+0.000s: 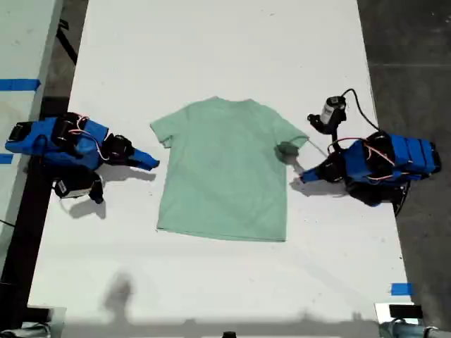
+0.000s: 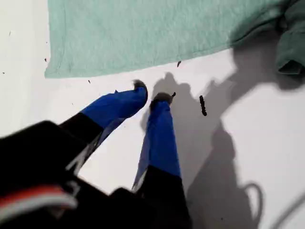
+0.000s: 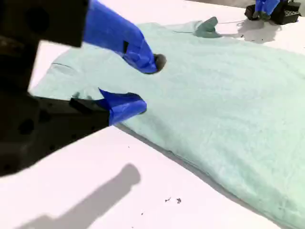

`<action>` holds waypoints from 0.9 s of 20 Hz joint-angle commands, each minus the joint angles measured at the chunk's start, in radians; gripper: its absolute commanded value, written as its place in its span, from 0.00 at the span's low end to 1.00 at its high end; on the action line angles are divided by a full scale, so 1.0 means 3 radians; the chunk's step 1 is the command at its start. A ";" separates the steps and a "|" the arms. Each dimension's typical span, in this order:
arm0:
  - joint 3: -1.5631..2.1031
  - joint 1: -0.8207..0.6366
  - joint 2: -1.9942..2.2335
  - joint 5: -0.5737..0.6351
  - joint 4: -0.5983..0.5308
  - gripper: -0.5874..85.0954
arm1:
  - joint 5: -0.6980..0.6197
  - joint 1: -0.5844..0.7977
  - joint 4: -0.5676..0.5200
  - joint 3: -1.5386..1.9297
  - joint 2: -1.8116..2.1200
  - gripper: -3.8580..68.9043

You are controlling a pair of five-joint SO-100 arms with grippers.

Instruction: Fold tshirt

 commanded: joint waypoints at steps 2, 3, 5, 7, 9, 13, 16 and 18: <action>0.0046 0.0128 0.0343 -0.0685 -0.0322 0.01 | 0.2746 0.0307 0.0031 -0.0010 0.0046 0.06; 0.0046 0.0128 0.0343 -0.0685 -0.0312 0.01 | 0.2746 0.0307 0.0031 -0.0010 0.0046 0.06; 0.0046 0.0128 0.0343 -0.0685 -0.0307 0.01 | 0.2746 0.0307 0.0031 -0.0010 0.0046 0.06; 0.0046 0.0133 0.0343 -0.0695 -0.0291 0.01 | 0.2756 0.0312 0.0031 -0.0010 0.0046 0.06; 0.0046 0.0153 0.0343 -0.0716 -0.0281 0.01 | 0.2730 0.0302 0.0026 -0.0015 0.0046 0.06; 0.0000 0.0153 0.0199 -0.0726 -0.0476 0.01 | 0.2649 0.0205 0.0000 -0.0205 0.0015 0.06; -0.0465 0.0123 -0.0869 -0.0706 -0.0879 0.01 | 0.2521 0.0220 0.0026 -0.0614 -0.0414 0.06; -0.0931 0.0087 -0.1483 -0.0649 -0.0839 0.01 | 0.2347 0.0302 0.0087 -0.1104 -0.0966 0.06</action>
